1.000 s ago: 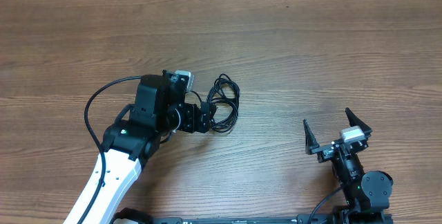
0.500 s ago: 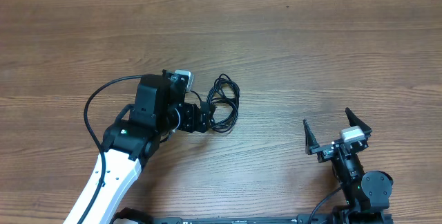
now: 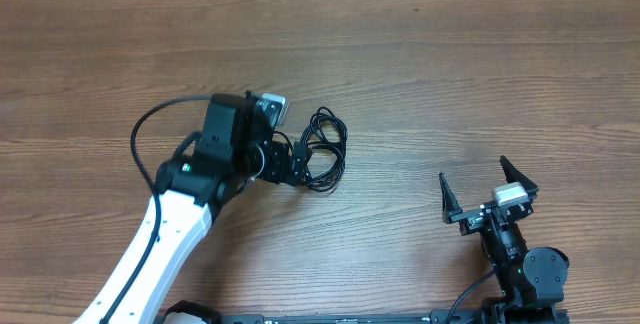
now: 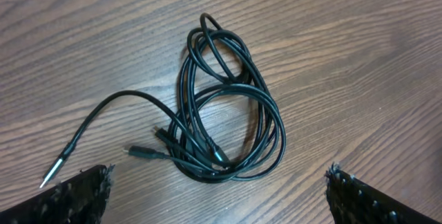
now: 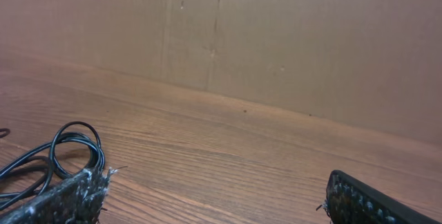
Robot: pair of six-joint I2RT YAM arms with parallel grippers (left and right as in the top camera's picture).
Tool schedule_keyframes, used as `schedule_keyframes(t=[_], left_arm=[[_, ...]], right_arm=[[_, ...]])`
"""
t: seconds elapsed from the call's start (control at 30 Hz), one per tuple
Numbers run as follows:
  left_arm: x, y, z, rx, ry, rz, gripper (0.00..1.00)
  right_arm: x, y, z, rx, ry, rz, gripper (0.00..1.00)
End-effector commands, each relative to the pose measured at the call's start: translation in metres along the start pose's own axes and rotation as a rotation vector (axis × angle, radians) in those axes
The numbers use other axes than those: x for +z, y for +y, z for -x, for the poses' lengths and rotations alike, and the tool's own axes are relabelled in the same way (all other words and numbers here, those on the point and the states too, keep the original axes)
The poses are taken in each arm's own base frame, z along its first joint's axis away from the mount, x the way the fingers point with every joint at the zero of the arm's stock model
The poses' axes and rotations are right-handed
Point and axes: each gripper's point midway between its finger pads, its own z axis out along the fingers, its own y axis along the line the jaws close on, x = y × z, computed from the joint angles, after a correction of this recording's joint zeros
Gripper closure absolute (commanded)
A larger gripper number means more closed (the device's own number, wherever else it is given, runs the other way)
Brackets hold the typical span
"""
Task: Untangle cables
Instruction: 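Lower the left gripper onto the cable coil and close on it, then lift the grasped cable coil upward with the left gripper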
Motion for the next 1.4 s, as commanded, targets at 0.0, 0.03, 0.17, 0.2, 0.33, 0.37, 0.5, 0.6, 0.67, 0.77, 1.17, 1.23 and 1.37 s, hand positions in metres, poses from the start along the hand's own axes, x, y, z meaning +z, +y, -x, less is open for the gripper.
schedule_keyframes(t=[0.0,0.03,0.17,0.2,0.33,0.37,0.5,0.6,0.67,0.77,1.17,1.23,1.37], left_arm=[[-0.004,-0.001,0.024,0.063,-0.013,0.012,0.00],[-0.003,-0.001,0.026,0.063,-0.006,0.012,0.00],[0.004,0.001,0.030,0.056,0.027,0.018,0.00],[0.006,0.001,0.030,0.054,0.035,0.019,0.00],[0.013,0.004,0.026,0.054,0.067,0.020,0.00],[0.015,0.004,0.025,0.057,0.073,0.021,0.00],[0.018,0.010,0.026,0.061,0.072,0.051,0.00],[0.021,0.015,0.027,0.062,0.071,0.077,0.00],[0.024,0.016,0.027,0.062,0.074,0.077,0.00],[0.032,0.018,0.026,0.057,0.096,0.078,0.00],[0.065,0.024,0.040,0.096,0.160,0.073,0.01],[0.070,0.024,0.042,0.111,0.173,0.071,0.00],[0.081,0.024,0.041,0.167,0.195,0.064,0.00]], right_arm=[[0.000,0.000,-0.002,-0.001,-0.003,-0.003,0.00],[0.000,0.000,-0.002,-0.001,-0.003,-0.003,0.00],[0.000,0.000,-0.002,-0.001,-0.003,-0.003,0.00],[0.000,0.000,-0.002,-0.001,-0.003,-0.003,0.00],[0.000,0.000,-0.002,-0.001,-0.002,-0.003,0.00],[0.000,0.000,-0.002,-0.001,-0.002,-0.003,0.00],[0.000,0.000,-0.002,-0.001,-0.002,-0.003,0.00],[0.000,0.000,-0.002,-0.001,-0.002,-0.003,0.00],[0.000,0.000,-0.002,-0.001,-0.002,-0.003,0.00],[0.000,0.000,-0.002,-0.001,-0.002,-0.003,0.00],[0.000,0.000,-0.002,-0.001,-0.002,-0.003,0.00],[0.000,0.000,-0.002,-0.001,-0.002,-0.003,0.00],[0.000,0.000,-0.002,-0.001,-0.002,-0.003,0.00]])
